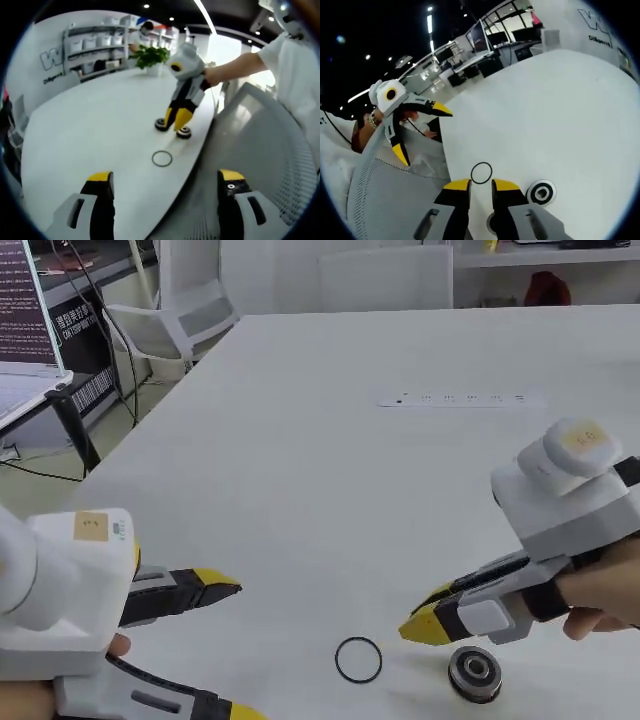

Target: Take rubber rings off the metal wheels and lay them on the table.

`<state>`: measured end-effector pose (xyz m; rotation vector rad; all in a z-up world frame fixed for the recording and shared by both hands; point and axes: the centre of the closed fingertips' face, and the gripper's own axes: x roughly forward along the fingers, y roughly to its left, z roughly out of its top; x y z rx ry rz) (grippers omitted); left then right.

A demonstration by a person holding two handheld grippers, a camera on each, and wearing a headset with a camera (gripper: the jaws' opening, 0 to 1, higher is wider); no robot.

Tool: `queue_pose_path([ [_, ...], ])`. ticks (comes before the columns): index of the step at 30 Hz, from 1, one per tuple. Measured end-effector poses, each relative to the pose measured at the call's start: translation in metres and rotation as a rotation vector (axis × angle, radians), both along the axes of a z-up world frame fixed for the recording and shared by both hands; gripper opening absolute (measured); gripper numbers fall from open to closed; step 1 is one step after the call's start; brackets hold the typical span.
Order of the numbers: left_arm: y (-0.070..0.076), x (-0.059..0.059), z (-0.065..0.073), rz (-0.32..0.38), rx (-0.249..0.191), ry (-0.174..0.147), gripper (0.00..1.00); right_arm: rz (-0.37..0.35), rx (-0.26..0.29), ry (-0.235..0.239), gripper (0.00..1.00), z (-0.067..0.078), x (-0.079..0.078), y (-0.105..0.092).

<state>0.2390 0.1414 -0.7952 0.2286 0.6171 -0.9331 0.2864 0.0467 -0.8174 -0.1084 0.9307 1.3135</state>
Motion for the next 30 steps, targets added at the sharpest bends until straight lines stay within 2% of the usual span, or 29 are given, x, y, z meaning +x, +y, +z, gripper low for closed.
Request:
queue_pose_path([
  [5, 0.000, 0.000, 0.000, 0.000, 0.001, 0.002, 0.86, 0.002, -0.005, -0.026, 0.16, 0.003, 0.001, -0.014],
  [14, 0.000, -0.001, -0.001, -0.003, 0.002, 0.005, 0.86, -0.017, 0.033, -0.075, 0.23, 0.015, 0.002, -0.036],
  [16, 0.000, -0.001, -0.001, -0.005, 0.005, 0.004, 0.86, -0.027, 0.051, -0.098, 0.25, 0.016, 0.005, -0.041],
  [22, -0.001, -0.002, -0.001, -0.011, 0.008, 0.010, 0.86, -0.061, 0.110, -0.119, 0.31, 0.021, 0.008, -0.053],
  [30, -0.001, -0.002, -0.001, -0.016, 0.011, 0.011, 0.87, -0.059, 0.140, -0.183, 0.38, 0.020, 0.008, -0.069],
])
